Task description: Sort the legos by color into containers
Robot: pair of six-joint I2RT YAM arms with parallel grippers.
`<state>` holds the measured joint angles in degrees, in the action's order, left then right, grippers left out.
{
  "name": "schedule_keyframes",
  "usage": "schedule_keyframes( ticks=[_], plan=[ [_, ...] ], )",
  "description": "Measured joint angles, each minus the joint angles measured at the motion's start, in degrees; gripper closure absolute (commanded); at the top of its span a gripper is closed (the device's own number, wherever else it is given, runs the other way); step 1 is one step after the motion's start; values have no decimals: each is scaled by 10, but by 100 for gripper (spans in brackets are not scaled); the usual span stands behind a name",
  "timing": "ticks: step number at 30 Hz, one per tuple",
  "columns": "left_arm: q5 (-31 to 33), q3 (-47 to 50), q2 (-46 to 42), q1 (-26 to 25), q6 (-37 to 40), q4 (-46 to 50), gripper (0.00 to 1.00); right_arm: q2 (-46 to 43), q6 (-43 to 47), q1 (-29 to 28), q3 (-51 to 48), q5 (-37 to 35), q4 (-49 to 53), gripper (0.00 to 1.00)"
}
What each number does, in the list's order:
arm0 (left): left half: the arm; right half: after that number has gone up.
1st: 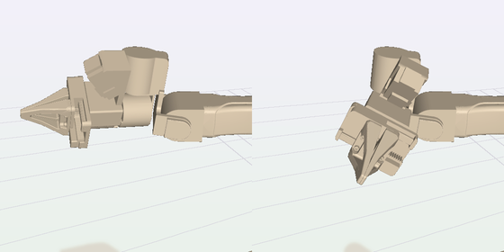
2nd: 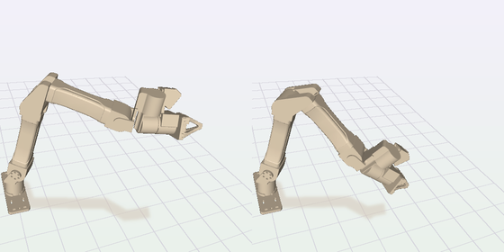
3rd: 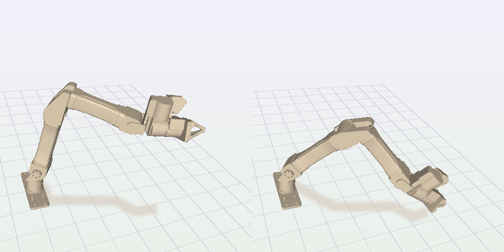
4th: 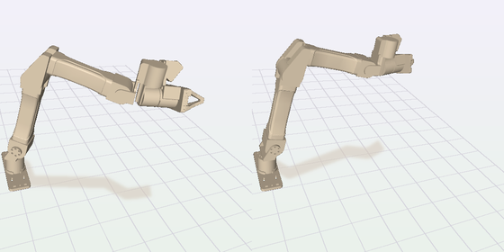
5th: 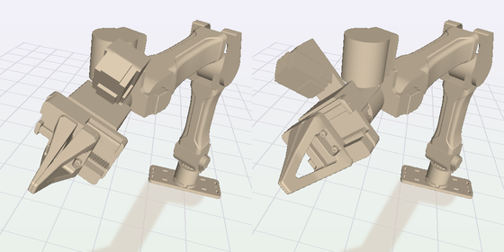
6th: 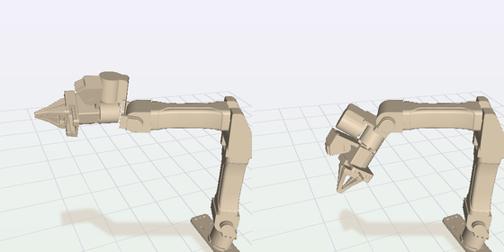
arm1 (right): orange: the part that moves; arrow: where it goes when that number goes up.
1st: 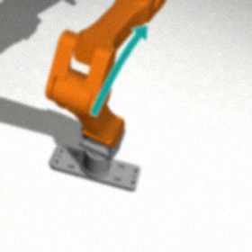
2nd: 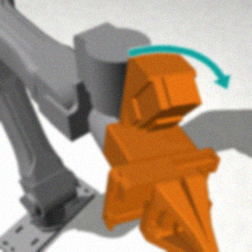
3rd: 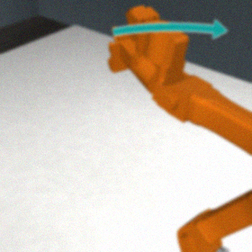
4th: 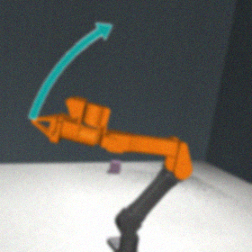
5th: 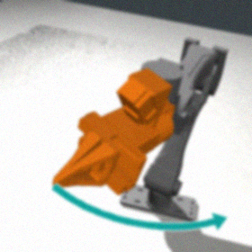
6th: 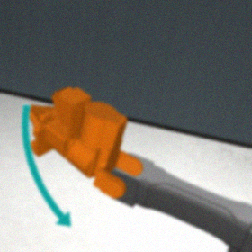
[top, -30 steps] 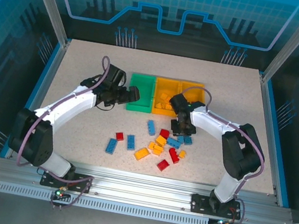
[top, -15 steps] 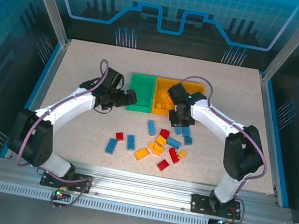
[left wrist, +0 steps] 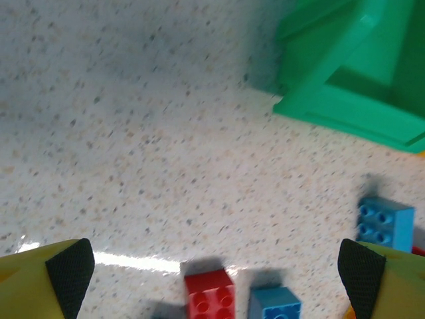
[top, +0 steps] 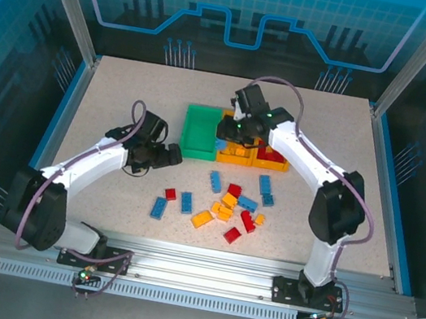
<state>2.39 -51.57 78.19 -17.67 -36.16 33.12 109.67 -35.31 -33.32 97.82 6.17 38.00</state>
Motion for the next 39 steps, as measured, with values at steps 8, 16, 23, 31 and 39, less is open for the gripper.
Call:
schedule_keyframes(
  ticks=[8, 16, 23, 31, 39],
  plan=[
    [8, 78, -66, -27, -15, 23, 1, 125, -34, 0, 133, 31, 8, 73],
    [24, 98, -74, -114, -41, 40, 2, 217, -48, -1, 240, 23, 54, 60],
    [33, 135, -78, -133, -65, 45, 7, 225, -50, -2, 248, 24, 71, 38],
    [34, 166, -83, -174, -88, 46, 12, 170, -43, -9, 211, 29, 69, 26],
    [34, 168, -29, -191, -101, 23, 43, -3, -23, 12, 39, -1, 46, 25]
  ],
)
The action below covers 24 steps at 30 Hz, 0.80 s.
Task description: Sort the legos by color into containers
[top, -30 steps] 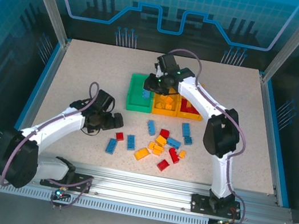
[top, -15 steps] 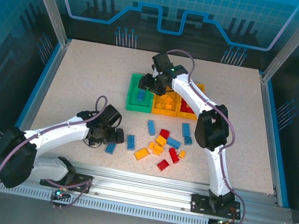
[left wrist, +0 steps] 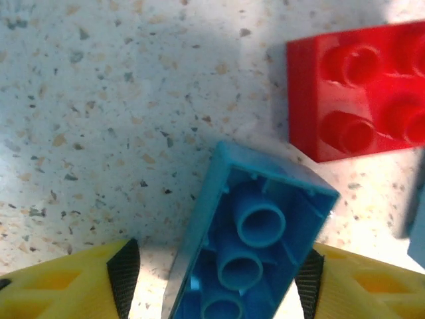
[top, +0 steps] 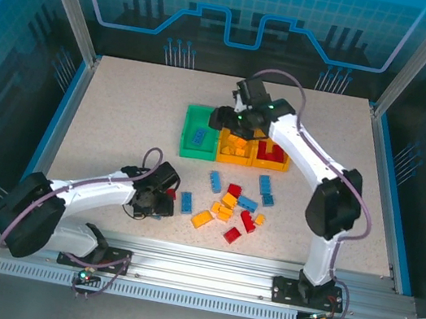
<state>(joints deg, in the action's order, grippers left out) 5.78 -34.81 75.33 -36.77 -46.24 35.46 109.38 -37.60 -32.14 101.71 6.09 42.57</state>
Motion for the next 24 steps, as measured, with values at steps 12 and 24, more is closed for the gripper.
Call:
schedule_keyframes(
  ticks=[12, 24],
  plan=[
    [20, -7, 9, 0, -19, 21, 60, -162, 93, 17, -282, -61, -3, 28],
    [50, -186, -38, 34, 24, 53, 60, -268, 87, -35, -445, -73, -47, 30]
  ],
)
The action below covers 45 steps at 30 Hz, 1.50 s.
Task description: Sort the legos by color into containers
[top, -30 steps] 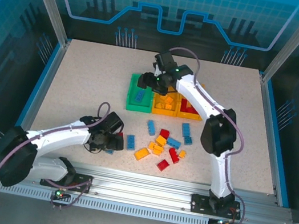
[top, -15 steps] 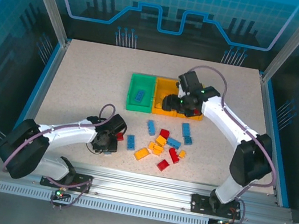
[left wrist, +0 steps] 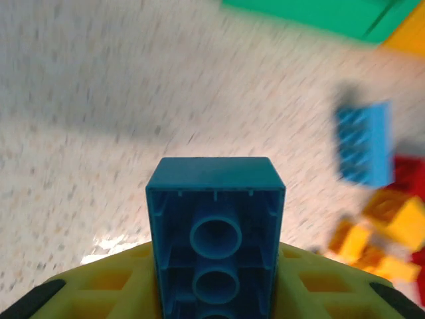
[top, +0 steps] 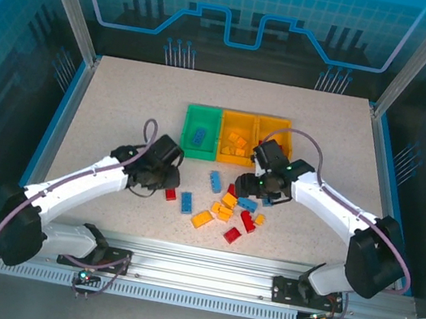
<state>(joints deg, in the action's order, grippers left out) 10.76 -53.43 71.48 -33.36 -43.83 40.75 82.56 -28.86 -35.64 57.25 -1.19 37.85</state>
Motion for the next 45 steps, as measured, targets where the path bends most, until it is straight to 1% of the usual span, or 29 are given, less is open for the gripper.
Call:
schedule_keyframes(
  ticks=[5, 12, 19, 22, 27, 33, 39, 45],
  plan=[
    [-3, -114, 76, 45, 56, -12, 60, -18, -19, -18, -22, -26, 13, 29],
    [-41, -252, 225, 85, 119, -34, 60, -62, -46, -24, -87, -46, 35, 38],
    [-73, -336, 339, 99, 142, -38, 59, -77, -48, -73, -109, -49, 46, 42],
    [-85, -353, 369, 104, 142, -37, 59, -76, -48, -91, -109, -51, 46, 43],
    [-92, -358, 384, 111, 142, -37, 59, -62, -50, -111, -109, -61, 48, 44],
    [-92, -358, 384, 113, 142, -38, 59, -58, -60, -113, -120, -73, 47, 45],
    [-92, -358, 384, 113, 142, -38, 58, -82, -74, -108, -146, -75, 45, 46],
    [-92, -358, 384, 113, 143, -38, 58, -115, -78, -89, -165, -72, 43, 46]
  ],
)
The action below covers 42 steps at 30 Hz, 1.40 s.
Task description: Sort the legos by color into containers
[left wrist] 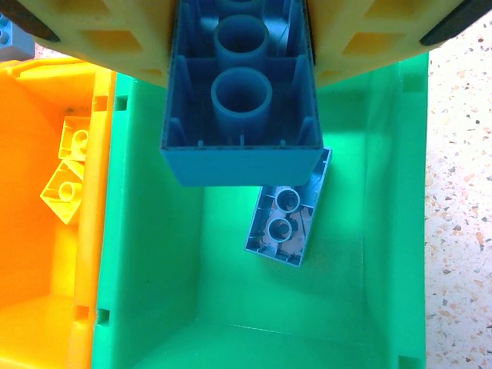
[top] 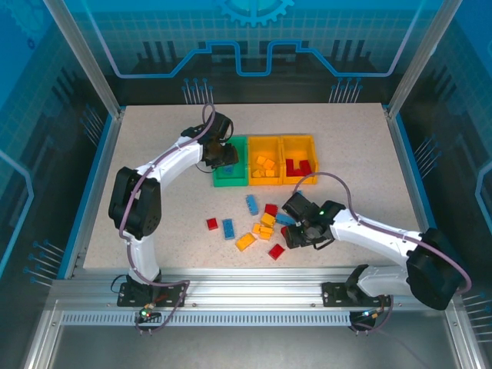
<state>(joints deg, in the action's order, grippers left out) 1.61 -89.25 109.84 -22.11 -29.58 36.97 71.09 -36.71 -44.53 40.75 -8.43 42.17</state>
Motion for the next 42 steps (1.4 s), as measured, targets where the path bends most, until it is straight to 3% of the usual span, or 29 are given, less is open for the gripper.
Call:
schedule_keyframes(
  ticks=[9, 15, 24, 33, 42],
  plan=[
    [0, -3, 6, 0, 1, 0, 56, -137, -8, 98, -69, 36, 0, 48],
    [0, -4, 22, 0, 4, 0, 43, -174, -8, 105, -74, 61, 1, 49],
    [2, 19, -1, 0, 5, -5, 20, -24, -1, 8, -31, 53, -18, 49],
    [12, 93, -96, 0, 1, -17, 18, 66, 24, -16, 39, 21, -22, 51],
    [20, 145, -115, 0, -5, -17, 17, 160, 57, -20, 95, -4, -10, 60]
  ],
)
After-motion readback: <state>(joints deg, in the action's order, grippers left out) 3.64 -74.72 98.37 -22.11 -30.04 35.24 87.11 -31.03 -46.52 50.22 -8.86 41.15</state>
